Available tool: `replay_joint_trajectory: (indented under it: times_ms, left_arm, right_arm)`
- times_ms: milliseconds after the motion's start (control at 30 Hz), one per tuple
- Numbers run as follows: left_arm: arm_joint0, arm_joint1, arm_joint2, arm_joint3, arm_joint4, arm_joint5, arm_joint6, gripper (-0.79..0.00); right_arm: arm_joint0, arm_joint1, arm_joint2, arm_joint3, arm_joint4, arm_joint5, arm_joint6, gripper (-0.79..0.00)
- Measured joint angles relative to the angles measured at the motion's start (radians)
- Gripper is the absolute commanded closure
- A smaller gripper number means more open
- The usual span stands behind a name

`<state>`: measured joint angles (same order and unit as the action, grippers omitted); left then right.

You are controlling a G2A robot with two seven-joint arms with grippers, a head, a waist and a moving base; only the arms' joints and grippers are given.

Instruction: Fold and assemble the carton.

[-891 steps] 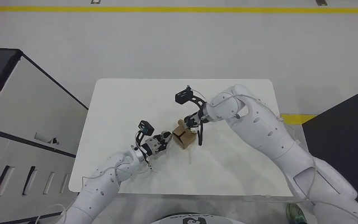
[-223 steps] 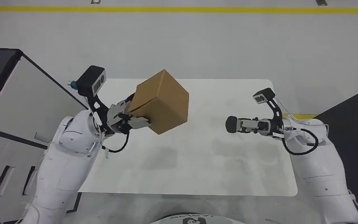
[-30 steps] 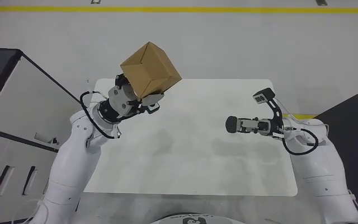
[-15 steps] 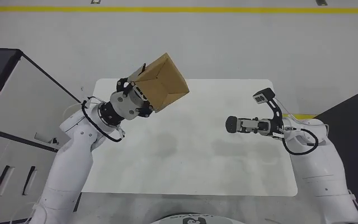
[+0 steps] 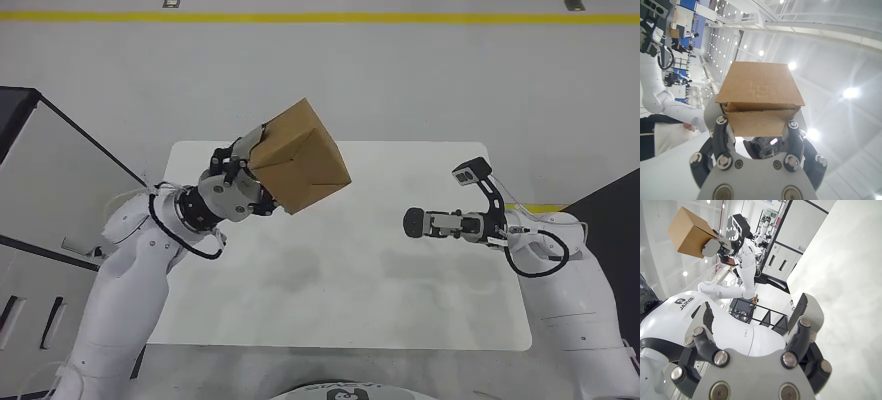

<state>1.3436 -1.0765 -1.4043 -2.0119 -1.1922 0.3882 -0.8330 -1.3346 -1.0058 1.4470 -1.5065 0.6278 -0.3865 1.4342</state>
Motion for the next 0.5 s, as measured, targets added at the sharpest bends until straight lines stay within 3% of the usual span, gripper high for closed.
replay_joint_trajectory:
  times_ms: [300, 500]
  left_arm:
    - [-0.004, 0.014, -0.024, -0.043, 0.319, -0.139, -0.077, 0.0]
    - [0.003, 0.018, -0.015, -0.068, 0.426, -0.212, -0.108, 0.0]
  right_arm:
    - [0.0, 0.0, 0.0, 0.0, 0.0, 0.0, 0.0, -0.785]
    - [0.0, 0.0, 0.0, 0.0, 0.0, 0.0, 0.0, -0.785]
